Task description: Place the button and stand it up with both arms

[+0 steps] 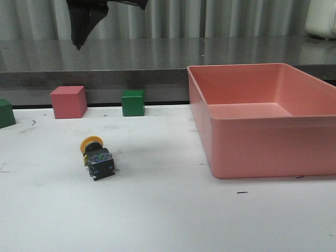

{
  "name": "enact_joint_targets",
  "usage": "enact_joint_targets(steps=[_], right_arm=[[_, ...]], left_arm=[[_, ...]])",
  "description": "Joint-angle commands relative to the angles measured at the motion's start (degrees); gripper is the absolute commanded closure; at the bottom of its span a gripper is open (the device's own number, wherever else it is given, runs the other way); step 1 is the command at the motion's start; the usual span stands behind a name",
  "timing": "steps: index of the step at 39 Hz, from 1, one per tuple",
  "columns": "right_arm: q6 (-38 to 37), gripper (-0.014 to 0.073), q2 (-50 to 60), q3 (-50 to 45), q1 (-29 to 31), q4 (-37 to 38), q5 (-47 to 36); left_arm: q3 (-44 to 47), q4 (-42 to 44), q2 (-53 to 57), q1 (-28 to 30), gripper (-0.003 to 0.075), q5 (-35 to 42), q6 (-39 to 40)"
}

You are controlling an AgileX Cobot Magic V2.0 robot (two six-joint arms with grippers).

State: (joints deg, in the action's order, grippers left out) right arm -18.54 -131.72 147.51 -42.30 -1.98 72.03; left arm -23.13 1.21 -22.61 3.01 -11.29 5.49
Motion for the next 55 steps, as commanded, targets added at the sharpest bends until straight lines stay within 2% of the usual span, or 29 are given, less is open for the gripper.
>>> enact_joint_targets(steps=[1,8,18,25,32,38,47,55], right_arm=[[1.96,0.0659,7.62,0.94,1.63,0.87,5.07],[4.82,0.0659,17.27,-9.67,6.43,0.87,5.07],[9.48,0.0659,34.71,-36.95,20.35,0.94,4.40],[10.50,0.0659,47.24,-54.11,29.38,0.99,-0.47],[10.50,0.0659,60.73,-71.67,35.88,2.37,-7.69],[10.50,0.0659,74.44,-86.83,37.48,5.83,-17.95],[10.50,0.0664,94.20,-105.95,37.42,6.58,-35.87],[10.50,0.0664,110.96,-117.48,37.42,7.60,-39.44]], left_arm=[[-2.10,-0.38,-0.78,-0.37,0.0028,4.75,0.45],[-2.10,-0.38,-0.78,-0.37,0.0028,4.75,0.45],[-2.10,-0.38,-0.78,-0.37,0.0028,4.75,0.45],[-2.10,-0.38,-0.78,-0.37,0.0028,4.75,0.45],[-2.10,-0.38,-0.78,-0.37,0.0028,4.75,0.45],[-2.10,-0.38,-0.78,-0.37,0.0028,4.75,0.45],[-2.10,-0.38,-0.78,-0.37,0.0028,4.75,0.45],[-2.10,-0.38,-0.78,-0.37,0.0028,4.75,0.45]])
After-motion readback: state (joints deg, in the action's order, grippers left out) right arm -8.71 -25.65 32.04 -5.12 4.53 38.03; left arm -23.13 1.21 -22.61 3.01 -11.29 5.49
